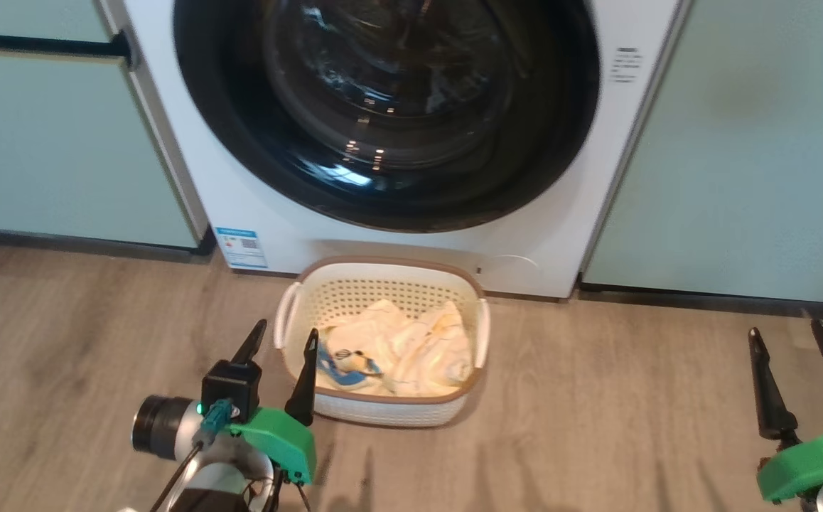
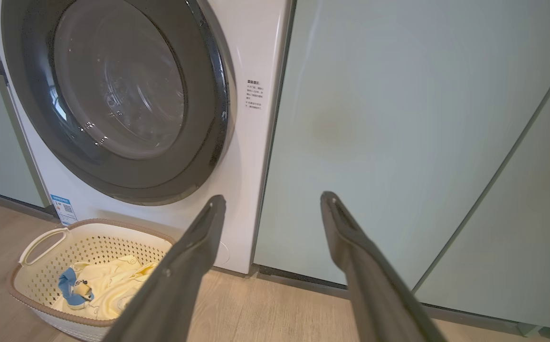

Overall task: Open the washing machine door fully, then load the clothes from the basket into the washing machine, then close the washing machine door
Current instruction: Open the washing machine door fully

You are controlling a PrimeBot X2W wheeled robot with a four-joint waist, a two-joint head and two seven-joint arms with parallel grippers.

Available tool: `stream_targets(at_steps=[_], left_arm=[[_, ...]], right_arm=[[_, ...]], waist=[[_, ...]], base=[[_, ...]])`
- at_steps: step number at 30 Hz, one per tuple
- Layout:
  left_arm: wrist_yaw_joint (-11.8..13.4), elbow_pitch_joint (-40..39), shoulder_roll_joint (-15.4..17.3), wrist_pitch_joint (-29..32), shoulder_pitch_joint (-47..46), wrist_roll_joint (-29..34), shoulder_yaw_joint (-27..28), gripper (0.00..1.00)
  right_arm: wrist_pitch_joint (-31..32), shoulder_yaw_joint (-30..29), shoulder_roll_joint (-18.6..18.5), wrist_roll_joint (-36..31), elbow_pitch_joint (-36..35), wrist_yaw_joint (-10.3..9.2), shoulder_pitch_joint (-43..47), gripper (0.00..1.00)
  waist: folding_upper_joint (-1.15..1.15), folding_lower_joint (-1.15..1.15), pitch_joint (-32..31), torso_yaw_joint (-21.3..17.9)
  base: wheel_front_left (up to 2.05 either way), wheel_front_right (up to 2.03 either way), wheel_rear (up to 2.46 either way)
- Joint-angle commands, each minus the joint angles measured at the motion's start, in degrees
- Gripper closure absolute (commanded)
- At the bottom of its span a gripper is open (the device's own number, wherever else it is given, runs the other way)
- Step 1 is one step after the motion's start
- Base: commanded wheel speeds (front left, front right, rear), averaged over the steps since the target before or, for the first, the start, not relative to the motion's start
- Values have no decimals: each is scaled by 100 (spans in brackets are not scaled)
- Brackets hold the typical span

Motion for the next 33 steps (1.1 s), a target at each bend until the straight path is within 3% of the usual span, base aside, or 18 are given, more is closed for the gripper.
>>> stream_targets(at_steps=[1,13,28,33], left_arm=[[-8,-217,42,-52,-322,57,224,0],[-112,-300,17,-52,-314,18,250,0],[-74,-317,-14,-52,-305,56,301,0],[-75,-314,-19,-52,-294,65,316,0]], right_arm=[[-55,89,-100,26,-210,-19,-255,0],[-55,78,-100,51,-219,-19,-282,0],[-55,13,-46,260,-262,-19,-277,0],[-55,-53,20,770,-159,-19,-278,0]], waist=[[0,0,2,-4],[0,0,23,-13],[0,0,31,-29],[0,0,22,-17]], base=[[109,137,-246],[77,84,-160],[5,5,-9],[0,0,0]])
